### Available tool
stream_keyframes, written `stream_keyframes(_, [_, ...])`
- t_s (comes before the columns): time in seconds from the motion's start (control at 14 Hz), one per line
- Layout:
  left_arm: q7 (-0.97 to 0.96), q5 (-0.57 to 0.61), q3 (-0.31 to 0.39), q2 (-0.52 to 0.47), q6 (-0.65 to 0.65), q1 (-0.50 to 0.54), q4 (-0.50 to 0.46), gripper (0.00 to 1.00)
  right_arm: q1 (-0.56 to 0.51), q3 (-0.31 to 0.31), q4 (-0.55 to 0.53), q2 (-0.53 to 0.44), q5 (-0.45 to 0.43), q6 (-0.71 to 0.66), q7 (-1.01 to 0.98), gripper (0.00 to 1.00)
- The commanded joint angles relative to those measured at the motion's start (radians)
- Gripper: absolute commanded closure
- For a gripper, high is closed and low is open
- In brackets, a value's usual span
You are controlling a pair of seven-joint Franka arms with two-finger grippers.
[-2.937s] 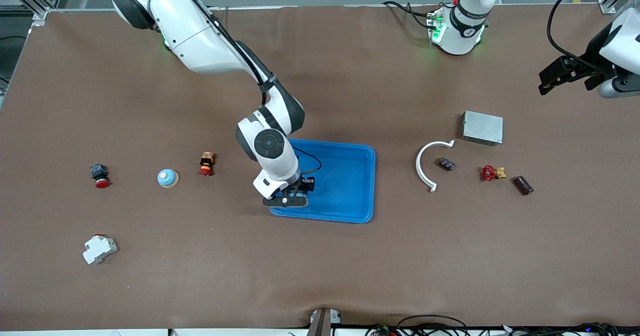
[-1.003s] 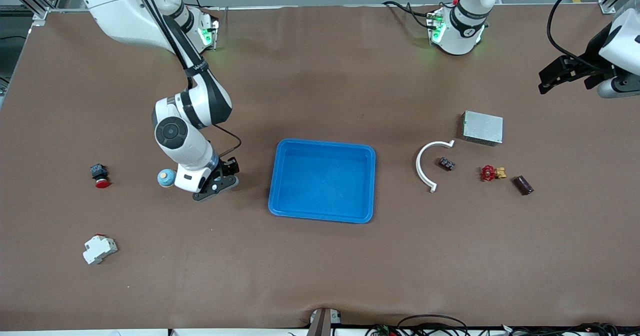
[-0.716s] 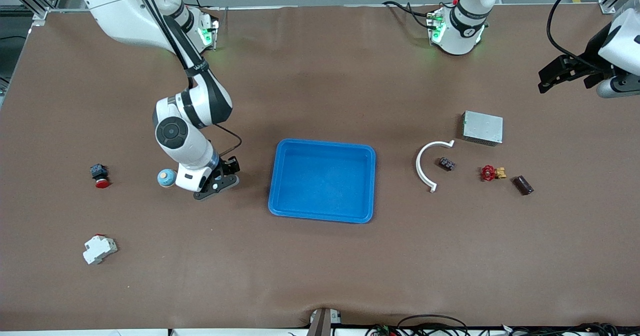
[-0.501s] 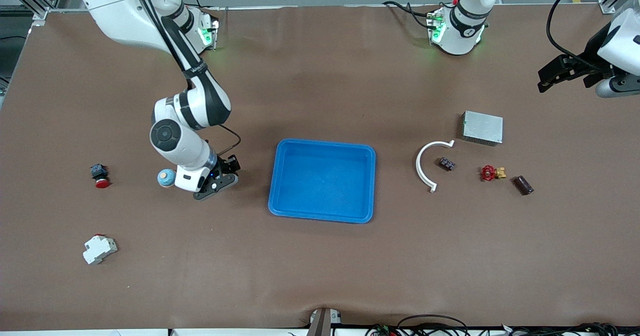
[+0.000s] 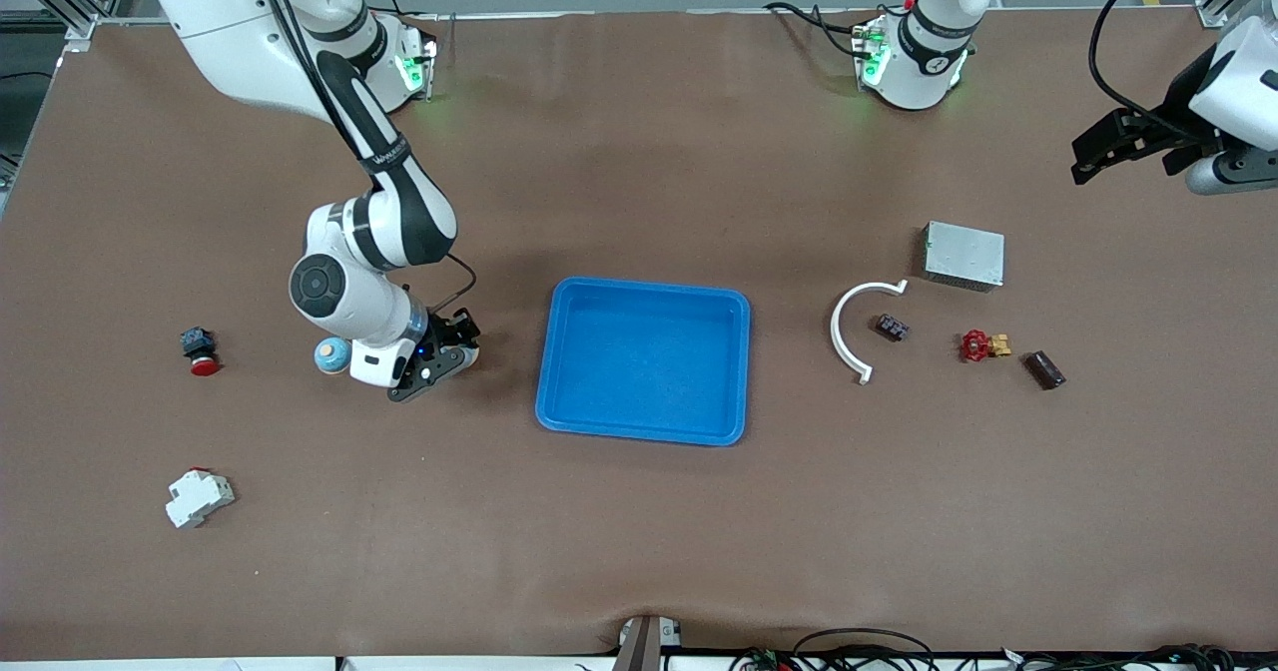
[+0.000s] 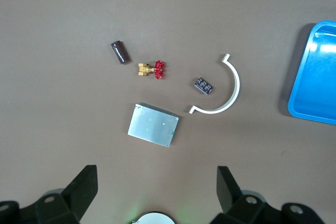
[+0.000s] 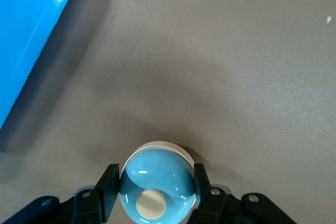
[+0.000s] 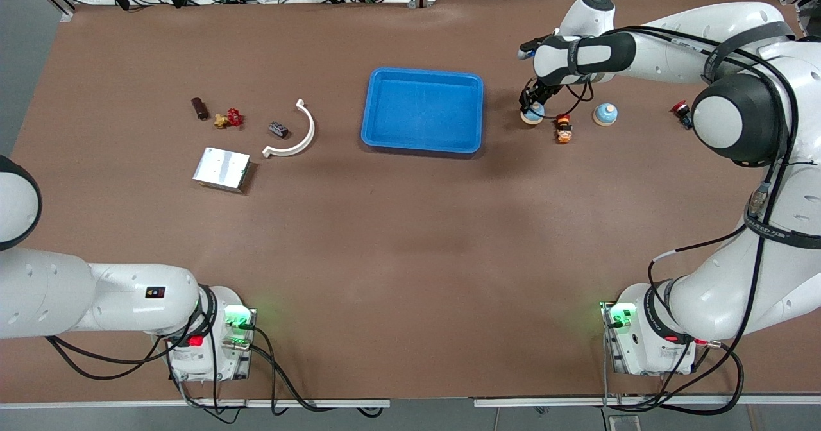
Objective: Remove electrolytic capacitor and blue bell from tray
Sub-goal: 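Carry the bell beside the first bell and open the right gripper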
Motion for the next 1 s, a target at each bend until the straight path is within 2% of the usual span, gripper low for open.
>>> stream_keyframes(0.0, [-0.003,-0.023,-0.001,-0.020,0.006,-0.005,-0.005,0.00,-0.010,0.008,0.004,0.006,0.023,0.005,-0.057,0.87])
stream_keyframes(0.36, [-0.003,-0.025,-0.001,-0.011,0.026,-0.005,0.000,0.00,-0.004,0.008,0.005,0.010,0.021,0.010,-0.063,0.86])
stream_keyframes(0.5, [-0.001,-0.058,0.000,-0.009,0.027,0.003,0.020,0.00,-0.002,0.008,0.005,0.013,0.020,0.012,-0.063,0.83])
stream_keyframes(0.57, [0.002,-0.072,0.002,-0.009,0.030,0.003,0.021,0.00,-0.002,0.008,0.007,0.013,0.020,0.010,-0.063,0.67])
stream_keyframes(0.79, [0.012,-0.072,0.003,0.006,0.038,0.004,0.037,0.00,-0.004,0.008,0.014,0.013,0.020,-0.001,-0.060,0.00])
stream_keyframes(0.93, [0.012,-0.072,0.005,0.017,0.040,0.004,0.043,0.00,-0.004,0.008,0.022,0.013,0.020,-0.005,-0.059,0.00])
